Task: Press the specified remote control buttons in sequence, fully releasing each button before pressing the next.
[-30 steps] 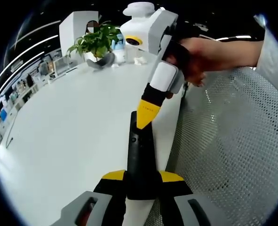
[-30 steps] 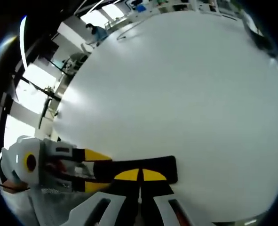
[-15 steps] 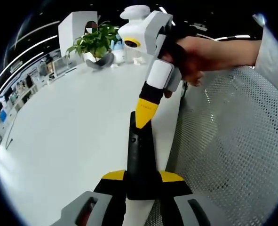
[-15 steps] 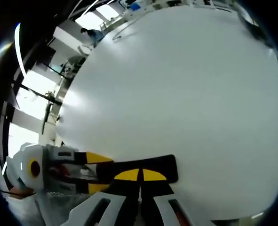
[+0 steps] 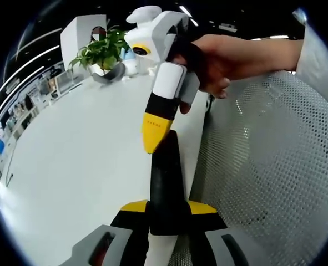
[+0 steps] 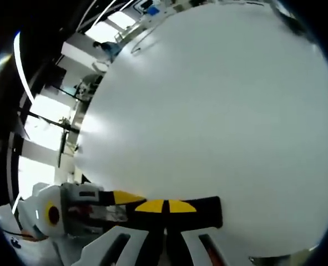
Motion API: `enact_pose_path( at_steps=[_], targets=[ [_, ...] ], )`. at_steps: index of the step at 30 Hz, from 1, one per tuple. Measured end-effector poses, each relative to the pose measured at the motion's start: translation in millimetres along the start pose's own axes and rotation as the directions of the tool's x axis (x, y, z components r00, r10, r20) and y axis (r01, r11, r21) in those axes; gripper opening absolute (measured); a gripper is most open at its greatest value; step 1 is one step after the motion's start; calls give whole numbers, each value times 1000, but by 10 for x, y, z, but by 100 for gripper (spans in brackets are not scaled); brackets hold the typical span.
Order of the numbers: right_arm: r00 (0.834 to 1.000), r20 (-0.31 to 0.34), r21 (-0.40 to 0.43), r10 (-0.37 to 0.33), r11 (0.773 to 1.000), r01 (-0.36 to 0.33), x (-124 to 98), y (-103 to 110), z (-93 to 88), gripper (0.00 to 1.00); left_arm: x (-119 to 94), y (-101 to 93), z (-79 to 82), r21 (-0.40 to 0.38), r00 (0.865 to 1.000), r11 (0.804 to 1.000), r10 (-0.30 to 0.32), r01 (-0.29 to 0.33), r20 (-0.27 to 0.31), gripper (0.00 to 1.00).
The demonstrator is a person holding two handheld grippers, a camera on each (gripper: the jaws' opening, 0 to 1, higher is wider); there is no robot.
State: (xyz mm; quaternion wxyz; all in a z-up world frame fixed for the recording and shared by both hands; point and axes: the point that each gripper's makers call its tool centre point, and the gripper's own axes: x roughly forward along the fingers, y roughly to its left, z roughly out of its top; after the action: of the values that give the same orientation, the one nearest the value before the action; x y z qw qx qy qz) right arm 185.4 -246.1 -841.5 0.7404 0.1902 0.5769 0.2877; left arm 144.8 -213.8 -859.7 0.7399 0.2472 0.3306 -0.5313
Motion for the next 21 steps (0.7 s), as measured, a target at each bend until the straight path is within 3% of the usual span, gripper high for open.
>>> enact_pose_path(
  at_steps=[11, 13, 21],
  targets=[
    [997, -73, -9, 10, 1000, -11, 92, 45, -128, 0, 7, 1, 7, -11, 1000, 1000, -17, 18, 15, 25],
    [997, -72, -15, 8, 1000, -10, 91, 41, -125, 0, 5, 1, 6, -10, 999, 1000, -17, 18, 42, 25],
    [998, -66, 11, 22, 1000, -21, 88, 40, -122, 0, 4, 8, 10, -12, 998, 1000, -25, 25, 50, 25]
  ],
)
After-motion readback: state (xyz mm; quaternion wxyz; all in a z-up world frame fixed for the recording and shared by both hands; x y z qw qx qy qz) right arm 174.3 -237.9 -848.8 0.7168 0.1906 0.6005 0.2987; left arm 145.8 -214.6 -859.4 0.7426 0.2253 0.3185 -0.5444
